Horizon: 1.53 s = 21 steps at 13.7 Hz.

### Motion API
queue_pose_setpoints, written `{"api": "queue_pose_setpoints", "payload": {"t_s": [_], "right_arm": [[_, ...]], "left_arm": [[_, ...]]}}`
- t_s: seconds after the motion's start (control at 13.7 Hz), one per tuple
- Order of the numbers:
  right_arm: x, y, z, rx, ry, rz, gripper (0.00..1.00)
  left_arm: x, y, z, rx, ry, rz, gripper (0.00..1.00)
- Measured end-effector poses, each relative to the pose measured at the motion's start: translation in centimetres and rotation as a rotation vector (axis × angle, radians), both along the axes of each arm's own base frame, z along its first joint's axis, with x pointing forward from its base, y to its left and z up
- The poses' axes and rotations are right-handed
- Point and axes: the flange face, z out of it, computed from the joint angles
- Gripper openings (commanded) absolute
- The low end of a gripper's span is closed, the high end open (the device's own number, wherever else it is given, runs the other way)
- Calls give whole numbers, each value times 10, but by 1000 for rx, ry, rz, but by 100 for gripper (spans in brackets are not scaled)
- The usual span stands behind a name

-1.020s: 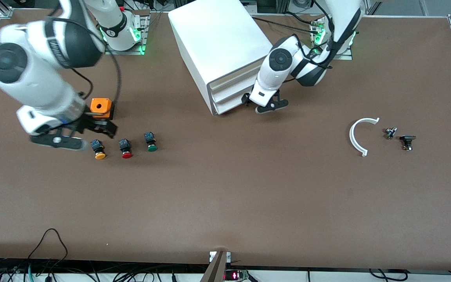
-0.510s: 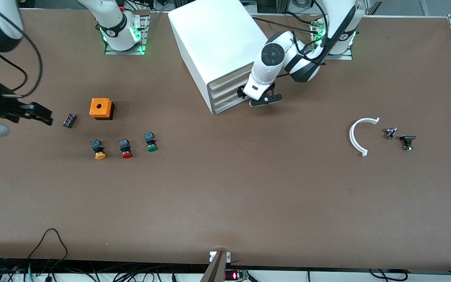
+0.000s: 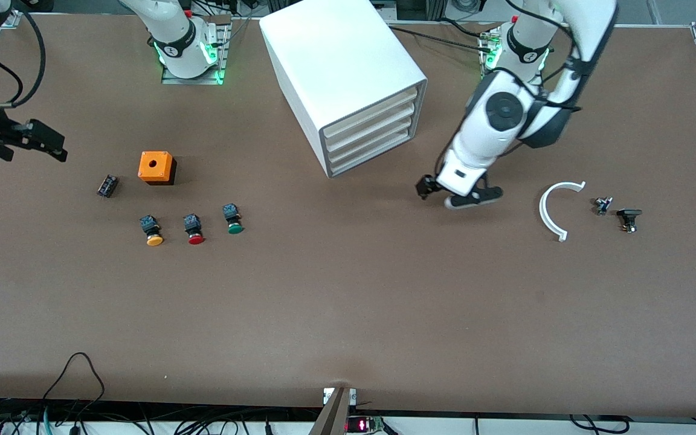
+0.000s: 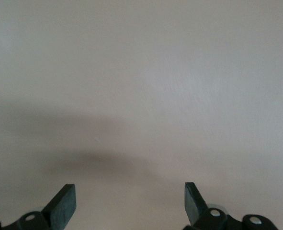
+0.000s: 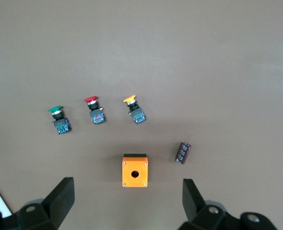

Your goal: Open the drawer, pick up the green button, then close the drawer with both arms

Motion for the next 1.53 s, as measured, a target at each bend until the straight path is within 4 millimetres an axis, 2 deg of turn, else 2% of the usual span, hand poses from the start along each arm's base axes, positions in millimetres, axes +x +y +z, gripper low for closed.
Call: {"api": "queue_pose_setpoints", "payload": {"t_s": [0.36,0.73,1.02,1.17,1.31,1.53], "right_arm": [[-18,-4,-9,4,13,-14,100],[-19,-5,-8,4,-23,-23,100],[-18,-5,-8,4,-26,-23,100],[-18,-5,-8,4,-25,-24,100],[-18,-6,-9,5,-24,-25,100],[-18,-6,-9,5,-23,-25,100]], "left_arm": [[7,79,81,80,-12,-175,100],[7,143,158,105,34,-287,100],[1,206,212,92,79,-399,100],[1,222,244,103,83,-416,100],[4,225,267,132,96,-426,100],[27,231,277,163,109,-420,100]]}}
